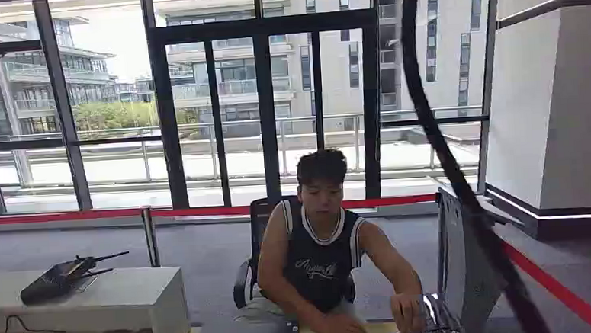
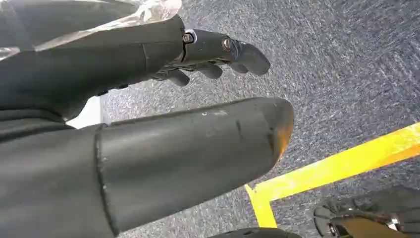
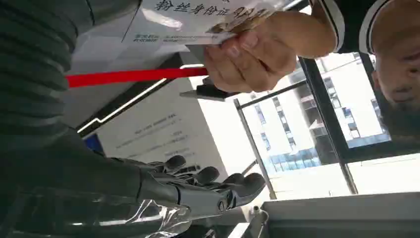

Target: Pass the card to the sensor for recognition and then transmit it.

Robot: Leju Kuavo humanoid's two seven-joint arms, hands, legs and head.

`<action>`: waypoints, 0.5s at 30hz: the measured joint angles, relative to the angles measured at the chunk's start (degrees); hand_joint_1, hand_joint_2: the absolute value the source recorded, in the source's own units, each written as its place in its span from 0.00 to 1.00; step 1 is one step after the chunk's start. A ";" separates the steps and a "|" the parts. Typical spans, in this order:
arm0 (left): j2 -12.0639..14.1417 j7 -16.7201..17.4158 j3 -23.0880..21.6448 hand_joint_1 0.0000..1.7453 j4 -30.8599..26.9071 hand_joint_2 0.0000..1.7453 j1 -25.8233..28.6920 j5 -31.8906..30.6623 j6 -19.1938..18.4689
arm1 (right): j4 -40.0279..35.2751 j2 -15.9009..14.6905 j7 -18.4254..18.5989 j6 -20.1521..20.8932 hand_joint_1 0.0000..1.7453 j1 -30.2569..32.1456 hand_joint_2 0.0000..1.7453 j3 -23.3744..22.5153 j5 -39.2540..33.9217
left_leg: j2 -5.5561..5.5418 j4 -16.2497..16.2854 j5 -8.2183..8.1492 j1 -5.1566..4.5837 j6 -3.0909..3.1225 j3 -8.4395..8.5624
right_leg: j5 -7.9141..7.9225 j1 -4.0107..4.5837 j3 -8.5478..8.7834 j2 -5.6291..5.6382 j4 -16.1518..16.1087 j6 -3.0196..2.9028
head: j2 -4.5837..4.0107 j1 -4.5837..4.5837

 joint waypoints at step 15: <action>0.00 -1.25 -0.13 0.00 0.00 0.00 -0.03 0.02 0.00 | 3.56 -0.68 -1.42 -0.02 1.00 -0.89 1.00 1.68 -4.59 | 0.01 0.00 0.00 0.00 0.00 0.00 | 0.01 0.00 0.00 0.01 0.00 0.00 | 0.00 0.00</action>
